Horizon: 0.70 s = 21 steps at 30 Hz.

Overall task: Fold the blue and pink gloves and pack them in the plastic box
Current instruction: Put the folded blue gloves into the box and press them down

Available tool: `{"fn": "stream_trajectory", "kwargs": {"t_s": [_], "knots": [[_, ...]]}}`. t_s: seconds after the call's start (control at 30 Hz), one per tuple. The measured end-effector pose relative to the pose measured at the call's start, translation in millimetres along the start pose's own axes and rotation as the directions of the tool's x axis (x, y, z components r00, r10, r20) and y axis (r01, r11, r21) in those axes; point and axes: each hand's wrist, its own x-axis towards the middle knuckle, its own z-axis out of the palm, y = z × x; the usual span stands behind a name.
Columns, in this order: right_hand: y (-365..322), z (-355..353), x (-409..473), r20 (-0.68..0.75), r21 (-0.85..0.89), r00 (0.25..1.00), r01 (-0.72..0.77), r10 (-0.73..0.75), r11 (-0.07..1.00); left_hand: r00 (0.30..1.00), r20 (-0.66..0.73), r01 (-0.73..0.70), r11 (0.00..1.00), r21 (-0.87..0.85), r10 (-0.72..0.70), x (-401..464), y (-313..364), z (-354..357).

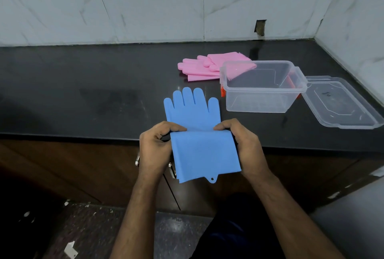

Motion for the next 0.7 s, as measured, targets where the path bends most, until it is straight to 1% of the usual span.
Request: {"fn": "stream_trajectory", "kwargs": {"t_s": [0.03, 0.07, 0.1, 0.13, 0.17, 0.2, 0.27, 0.3, 0.37, 0.4, 0.47, 0.5, 0.6, 0.7], "knots": [[-0.1, 1.8, 0.2, -0.020, 0.000, 0.999, 0.036, -0.036, 0.999, 1.000, -0.002, 0.025, 1.000, -0.014, -0.025, -0.4, -0.6, 1.4], [1.2, 1.8, 1.2, -0.035, -0.061, 0.994, 0.102, -0.104, 0.993, 0.999, -0.006, 0.047, 0.999, -0.028, -0.047, -0.6, -1.6, 2.7], [3.8, 0.3, 3.0, -0.034, -0.192, 0.977, 0.201, -0.211, 0.961, 0.998, -0.011, 0.062, 0.997, -0.038, -0.063, -0.1, -2.8, 4.0], [6.0, 0.1, 4.1, -0.006, -0.340, 0.950, 0.290, -0.311, 0.895, 0.998, -0.015, 0.068, 0.997, -0.040, -0.069, 0.8, -3.9, 5.1], [8.2, 0.9, 5.4, 0.011, -0.440, 0.925, 0.345, -0.379, 0.829, 0.998, -0.020, 0.065, 0.997, -0.034, -0.066, 2.3, -4.7, 5.9], [8.5, 2.3, 6.7, 0.006, -0.473, 0.911, 0.366, -0.413, 0.801, 0.998, -0.029, 0.059, 0.998, -0.024, -0.060, 4.2, -5.0, 7.3], [6.9, 5.9, 10.2, -0.030, -0.479, 0.888, 0.390, -0.458, 0.786, 0.996, -0.075, 0.049, 0.999, -0.003, -0.049, 8.4, -4.5, 10.8], [5.3, 9.2, 13.0, -0.065, -0.480, 0.892, 0.365, -0.448, 0.798, 0.992, -0.108, 0.058, 0.998, -0.001, -0.057, 10.8, -4.2, 13.1], [1.7, 14.1, 22.8, -0.159, -0.480, 0.918, 0.249, -0.363, 0.841, 0.978, -0.168, 0.125, 0.992, -0.025, -0.128, 15.8, -3.7, 18.2], [-0.1, 15.5, 29.1, -0.198, -0.529, 0.924, 0.181, -0.328, 0.829, 0.965, -0.189, 0.177, 0.983, -0.044, -0.183, 19.1, -3.4, 20.5], [-3.9, 17.4, 39.3, -0.239, -0.663, 0.919, 0.082, -0.314, 0.744, 0.938, -0.214, 0.269, 0.962, -0.055, -0.274, 26.4, -3.8, 23.7], [-5.7, 18.3, 43.5, -0.261, -0.698, 0.913, 0.046, -0.313, 0.715, 0.929, -0.220, 0.298, 0.954, -0.031, -0.297, 30.4, -4.3, 24.2], [-10.0, 22.3, 50.4, -0.331, -0.742, 0.898, -0.058, -0.290, 0.667, 0.915, -0.235, 0.362, 0.925, 0.114, -0.328, 42.6, -7.7, 23.6], [-11.9, 25.8, 51.6, -0.359, -0.764, 0.883, -0.091, -0.303, 0.639, 0.908, -0.190, 0.408, 0.892, 0.194, -0.374, 52.6, -9.4, 21.4]]}}
